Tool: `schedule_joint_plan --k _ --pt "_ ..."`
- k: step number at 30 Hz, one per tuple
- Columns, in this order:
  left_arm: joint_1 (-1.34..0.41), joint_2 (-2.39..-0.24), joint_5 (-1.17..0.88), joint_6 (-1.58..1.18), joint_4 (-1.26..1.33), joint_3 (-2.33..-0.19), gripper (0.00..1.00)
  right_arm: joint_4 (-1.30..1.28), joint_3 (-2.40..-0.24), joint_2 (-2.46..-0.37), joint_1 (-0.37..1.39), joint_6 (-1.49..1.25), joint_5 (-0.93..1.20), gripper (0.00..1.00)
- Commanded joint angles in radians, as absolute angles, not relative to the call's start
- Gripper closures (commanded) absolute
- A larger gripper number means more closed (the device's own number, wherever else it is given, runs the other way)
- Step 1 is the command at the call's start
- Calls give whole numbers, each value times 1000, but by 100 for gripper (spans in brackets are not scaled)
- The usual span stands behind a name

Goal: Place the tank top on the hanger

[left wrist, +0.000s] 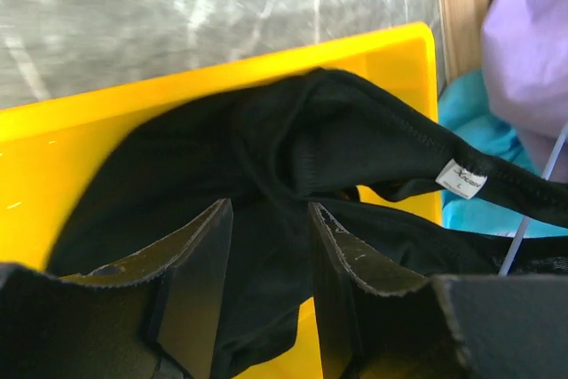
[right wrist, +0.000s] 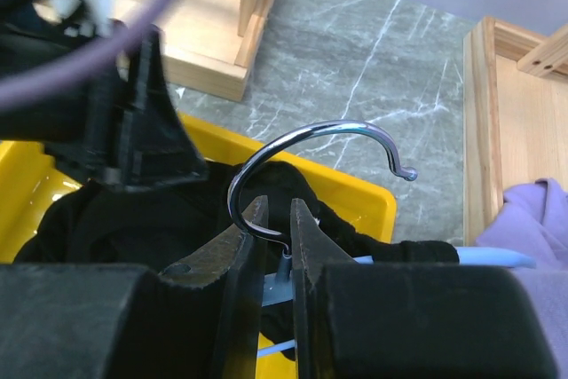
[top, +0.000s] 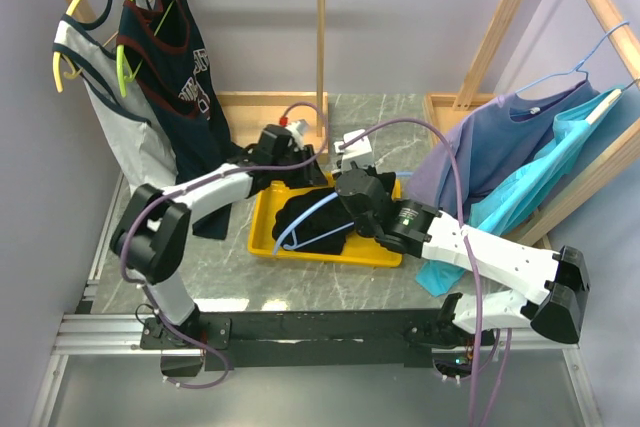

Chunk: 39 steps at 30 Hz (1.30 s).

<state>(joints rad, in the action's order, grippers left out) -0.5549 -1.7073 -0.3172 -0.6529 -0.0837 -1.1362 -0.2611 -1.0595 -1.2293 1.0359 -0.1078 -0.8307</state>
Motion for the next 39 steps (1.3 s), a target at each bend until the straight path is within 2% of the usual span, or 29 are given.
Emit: schedule_joint_plan --k 1,13,25,30,31,34,35,36,39 --pt "-594 -1756 -335 -618 -67 -1213 54 -222 -1052 -1192 1043 -120 -876 100" --pt "-638 -1890 -215 -643 -71 -1287 63 -219 -1066 -1193 1054 -124 -867 100" --pt "-658 -1956 -222 -655 -44 -1315 64 -222 -1075 -1198 1055 -123 -871 100" --pt "-661 -1953 -230 -675 18 -1289 69 -230 -1085 -1200 1058 -123 -873 100" --pt "-661 -1951 -232 -680 35 -1282 70 -230 -1085 -1203 1058 -123 -876 100" --pt "-661 -1954 -235 -683 43 -1281 83 -238 -1089 -1207 1057 -126 -879 100" --pt "-663 -1944 -221 -684 41 -1279 92 -241 -1094 -1209 1057 -127 -890 100" --pt "-663 -1933 -207 -687 44 -1272 96 -244 -1097 -1212 1058 -133 -894 100" --pt "-655 -1858 -117 -703 55 -1203 99 -255 -1111 -1221 1058 -140 -917 100"
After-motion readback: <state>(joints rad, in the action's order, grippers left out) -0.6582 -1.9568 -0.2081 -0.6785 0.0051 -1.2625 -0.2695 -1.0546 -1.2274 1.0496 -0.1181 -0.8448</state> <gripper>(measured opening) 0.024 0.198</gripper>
